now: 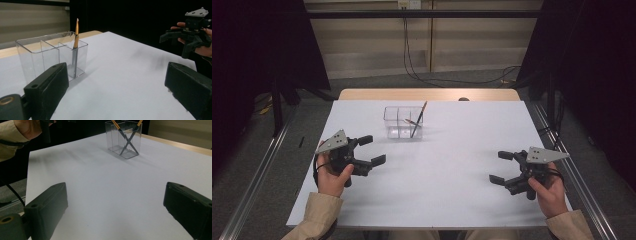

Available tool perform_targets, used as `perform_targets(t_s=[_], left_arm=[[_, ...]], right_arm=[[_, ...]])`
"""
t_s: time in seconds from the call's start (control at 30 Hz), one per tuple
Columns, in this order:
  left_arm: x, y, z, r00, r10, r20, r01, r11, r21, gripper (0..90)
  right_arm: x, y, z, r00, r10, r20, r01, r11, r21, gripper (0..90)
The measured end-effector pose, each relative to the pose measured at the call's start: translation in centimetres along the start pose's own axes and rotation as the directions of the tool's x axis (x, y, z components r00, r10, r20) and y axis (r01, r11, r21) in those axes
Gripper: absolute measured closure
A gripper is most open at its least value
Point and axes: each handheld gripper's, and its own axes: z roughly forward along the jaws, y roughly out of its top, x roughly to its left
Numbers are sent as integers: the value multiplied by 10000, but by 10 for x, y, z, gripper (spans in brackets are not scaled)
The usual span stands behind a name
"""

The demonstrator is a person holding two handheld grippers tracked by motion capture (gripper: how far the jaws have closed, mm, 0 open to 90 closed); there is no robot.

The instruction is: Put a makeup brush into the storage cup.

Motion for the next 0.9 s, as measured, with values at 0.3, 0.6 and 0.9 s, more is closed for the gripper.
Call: perform_targets(t_s=[0.3,0.6,0.9], left_arm=[[-4,-5,-10,10000,-43,-85,43,10000,76,52],[-6,-6,-17,9998,68,-195,-66,9999,96,52],[-9,-7,-23,9996,47,-281,-45,10000,72,52]], right_arm=[[1,0,0,10000,-3,-11,3,10000,7,50],[2,0,2,10000,-36,-24,36,10000,45,49],[1,-2,1,10000,-51,-4,51,10000,75,49]])
